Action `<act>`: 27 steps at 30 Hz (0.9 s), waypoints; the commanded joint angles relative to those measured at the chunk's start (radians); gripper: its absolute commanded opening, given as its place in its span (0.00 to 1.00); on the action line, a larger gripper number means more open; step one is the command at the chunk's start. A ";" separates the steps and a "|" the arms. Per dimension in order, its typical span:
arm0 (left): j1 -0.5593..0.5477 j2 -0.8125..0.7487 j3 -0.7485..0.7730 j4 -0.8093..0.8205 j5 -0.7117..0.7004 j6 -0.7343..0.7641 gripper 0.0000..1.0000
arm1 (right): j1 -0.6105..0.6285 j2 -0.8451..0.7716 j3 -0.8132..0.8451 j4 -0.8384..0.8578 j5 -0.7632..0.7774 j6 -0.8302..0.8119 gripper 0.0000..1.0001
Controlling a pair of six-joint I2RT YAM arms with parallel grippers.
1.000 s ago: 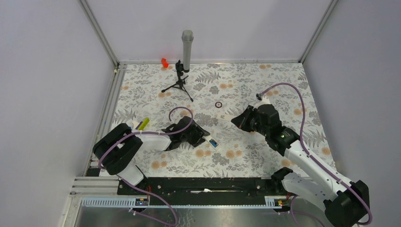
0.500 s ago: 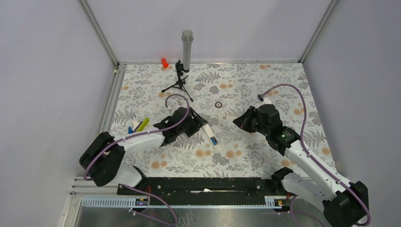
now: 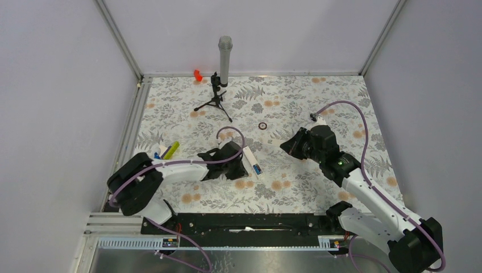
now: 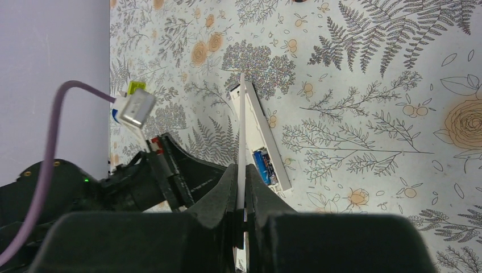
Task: Load the batteries into the remote control
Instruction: Adjust the remote control at the center of the board.
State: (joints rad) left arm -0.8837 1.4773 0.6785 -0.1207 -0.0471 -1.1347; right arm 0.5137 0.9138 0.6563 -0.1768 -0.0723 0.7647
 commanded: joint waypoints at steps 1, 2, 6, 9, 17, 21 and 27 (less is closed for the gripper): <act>-0.030 0.079 0.087 0.061 0.092 0.017 0.16 | -0.012 -0.013 0.008 -0.006 -0.005 0.012 0.00; -0.033 0.099 0.101 0.068 0.104 0.014 0.16 | -0.013 -0.013 0.007 -0.010 -0.004 0.012 0.00; -0.040 0.162 0.135 0.152 0.149 -0.003 0.14 | -0.022 -0.017 -0.005 -0.013 -0.004 0.008 0.00; -0.041 0.204 0.157 0.220 0.142 -0.018 0.14 | -0.027 -0.016 -0.010 -0.013 -0.012 0.010 0.00; 0.000 0.259 0.149 0.483 0.148 -0.055 0.25 | -0.039 0.012 -0.009 0.005 -0.085 0.051 0.00; 0.066 0.222 0.091 0.525 0.157 -0.044 0.28 | -0.041 0.045 -0.014 0.049 -0.109 0.084 0.00; 0.157 -0.006 -0.040 0.316 0.052 0.061 0.26 | -0.041 0.129 -0.016 0.137 -0.137 0.130 0.00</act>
State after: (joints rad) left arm -0.7727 1.6291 0.6804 0.2886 0.0772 -1.1584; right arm 0.4789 0.9970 0.6453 -0.1383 -0.1688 0.8474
